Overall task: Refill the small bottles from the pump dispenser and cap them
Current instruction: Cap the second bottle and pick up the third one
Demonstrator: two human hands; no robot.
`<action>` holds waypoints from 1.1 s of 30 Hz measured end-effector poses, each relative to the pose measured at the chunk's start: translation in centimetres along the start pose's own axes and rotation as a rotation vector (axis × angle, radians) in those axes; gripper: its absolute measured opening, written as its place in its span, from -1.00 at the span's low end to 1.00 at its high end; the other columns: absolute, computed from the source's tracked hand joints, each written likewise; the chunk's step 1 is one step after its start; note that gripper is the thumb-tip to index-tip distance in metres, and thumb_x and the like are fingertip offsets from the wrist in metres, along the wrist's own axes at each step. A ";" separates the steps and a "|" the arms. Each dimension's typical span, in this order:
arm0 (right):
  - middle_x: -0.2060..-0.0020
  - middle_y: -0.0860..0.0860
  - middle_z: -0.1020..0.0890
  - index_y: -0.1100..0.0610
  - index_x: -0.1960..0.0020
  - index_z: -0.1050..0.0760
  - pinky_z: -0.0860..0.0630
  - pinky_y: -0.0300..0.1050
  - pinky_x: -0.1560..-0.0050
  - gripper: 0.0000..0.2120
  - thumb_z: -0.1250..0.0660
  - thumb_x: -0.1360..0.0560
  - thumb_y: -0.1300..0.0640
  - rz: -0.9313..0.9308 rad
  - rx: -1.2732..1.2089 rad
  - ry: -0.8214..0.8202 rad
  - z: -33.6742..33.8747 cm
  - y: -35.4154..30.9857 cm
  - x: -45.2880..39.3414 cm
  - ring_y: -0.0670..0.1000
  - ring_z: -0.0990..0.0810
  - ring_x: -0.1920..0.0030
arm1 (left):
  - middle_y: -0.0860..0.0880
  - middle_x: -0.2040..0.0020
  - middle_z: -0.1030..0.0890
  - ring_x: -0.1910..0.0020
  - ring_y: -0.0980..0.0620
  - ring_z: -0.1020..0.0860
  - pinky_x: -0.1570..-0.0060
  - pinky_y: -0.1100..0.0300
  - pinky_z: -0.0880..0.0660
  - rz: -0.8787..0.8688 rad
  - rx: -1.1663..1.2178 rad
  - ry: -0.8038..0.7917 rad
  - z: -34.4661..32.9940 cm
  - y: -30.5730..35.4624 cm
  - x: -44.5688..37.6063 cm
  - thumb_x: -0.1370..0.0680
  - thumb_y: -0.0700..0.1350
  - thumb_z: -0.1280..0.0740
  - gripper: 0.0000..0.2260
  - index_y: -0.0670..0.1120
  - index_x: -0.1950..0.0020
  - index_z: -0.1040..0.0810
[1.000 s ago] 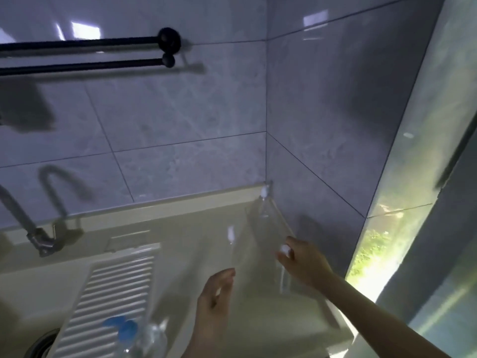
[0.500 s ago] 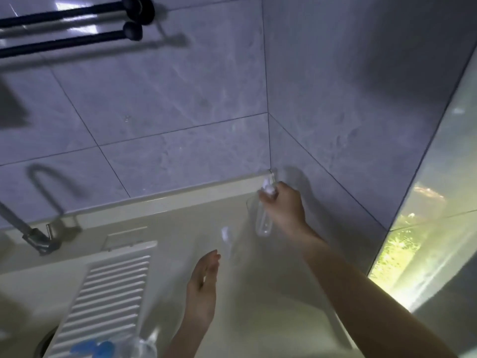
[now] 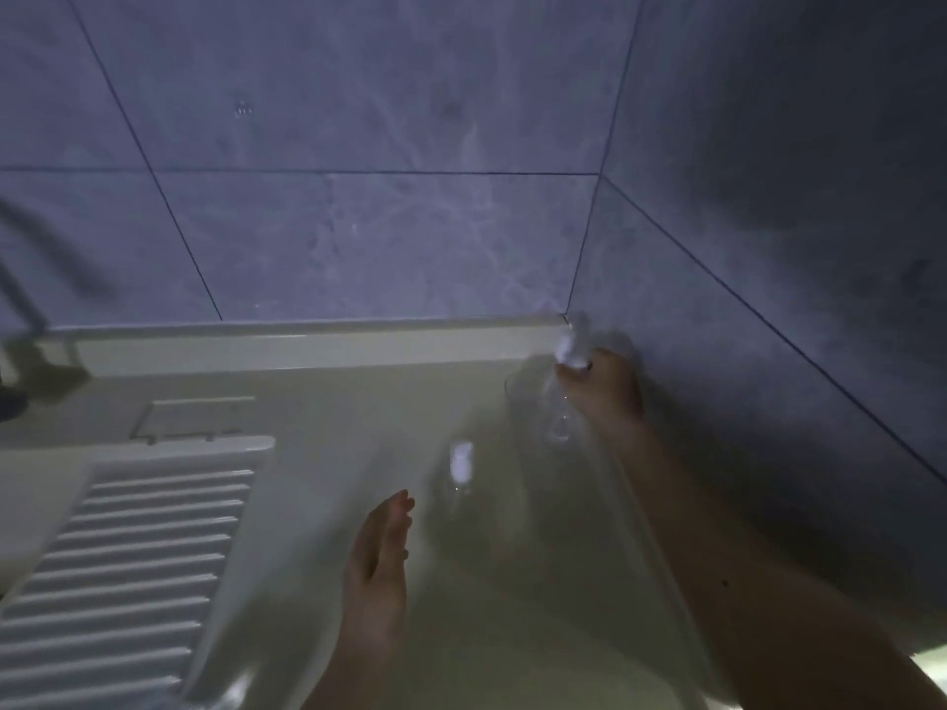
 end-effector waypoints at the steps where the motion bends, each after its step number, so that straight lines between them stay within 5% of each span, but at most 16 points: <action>1: 0.24 0.06 -0.62 0.13 0.18 -0.48 -0.51 -0.12 0.23 -0.70 -0.22 -0.52 -0.09 0.003 0.008 -0.013 -0.6 0.3 0.0 0.10 -0.58 0.27 | 0.03 -0.12 -0.61 -0.15 0.03 -0.54 -0.14 0.04 -0.44 0.008 0.011 -0.001 0.2 -0.3 -0.2 -0.58 -0.04 -0.27 -0.88 0.05 -0.08 -0.55; 5: 0.22 0.02 -0.61 0.09 0.12 -0.45 -0.59 -0.04 0.20 -0.71 -0.27 -0.48 -0.15 0.015 -0.025 -0.002 -1.7 1.0 -0.1 0.11 -0.63 0.24 | 0.03 -0.10 -0.62 -0.15 0.05 -0.55 -0.18 0.01 -0.44 0.036 0.017 0.013 0.3 -1.6 -0.8 -0.63 -0.15 -0.15 -0.79 0.03 -0.07 -0.56; 9: 0.22 -0.06 -0.49 0.15 -0.08 -0.37 -0.34 -0.18 0.35 -0.59 -0.43 -0.43 -0.08 -0.091 -0.091 0.045 -1.6 3.0 2.4 0.01 -0.50 0.27 | 0.05 -0.11 -0.62 -0.17 0.05 -0.54 -0.20 0.00 -0.43 0.069 0.035 0.008 0.1 -2.9 -0.8 -0.63 -0.14 -0.17 -0.79 0.04 -0.08 -0.58; 17: -0.13 0.22 -0.60 0.30 -0.27 -0.43 -0.44 -0.15 0.01 -0.50 -0.44 -0.44 0.06 -0.238 -0.146 0.002 -6.0 7.0 4.8 0.15 -0.59 -0.13 | 0.06 -0.09 -0.64 -0.13 0.08 -0.57 -0.09 0.06 -0.48 0.042 0.090 -0.025 -1.1 -2.4 -0.7 -0.57 -0.02 -0.22 -0.83 0.04 -0.04 -0.60; 21: 0.00 0.22 -0.65 0.25 -0.10 -0.49 -0.59 0.03 0.00 -0.65 -0.43 -0.42 0.07 -0.263 -0.220 0.074 -6.4 6.7 3.4 0.22 -0.66 0.05 | 0.07 -0.03 -0.67 -0.06 0.15 -0.61 0.00 0.12 -0.50 -0.020 0.153 -0.009 -0.7 -0.8 -0.3 -0.36 0.22 -0.19 -0.55 -0.03 -0.03 -0.62; 24: 0.09 0.23 -0.67 0.23 -0.07 -0.50 -0.62 0.13 0.09 -0.67 -0.42 -0.40 0.05 -0.300 -0.226 0.107 -7.3 7.6 2.6 0.23 -0.68 0.14 | 0.07 -0.03 -0.67 -0.08 0.09 -0.60 -0.01 0.09 -0.50 -0.066 0.165 -0.003 -0.1 -0.2 0.0 -0.36 0.23 -0.15 -0.51 -0.06 -0.04 -0.62; 33: -0.18 0.26 -0.57 0.34 -0.19 -0.39 -0.43 -0.08 -0.06 -0.68 -0.35 -0.50 0.25 -0.392 -0.270 0.206 -7.5 7.4 2.1 0.19 -0.55 -0.20 | 0.06 -0.05 -0.66 -0.10 0.04 -0.59 -0.07 -0.01 -0.50 -0.074 0.146 0.012 1.0 -0.2 0.2 -0.40 0.21 -0.11 -0.54 -0.04 -0.02 -0.62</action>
Point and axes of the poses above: each hand's wrist, its own x-axis away from the middle knuckle, its own z-axis out of the back of the hand, y = z × x, the point moved 9 cm from there along -x, towards the middle knuckle
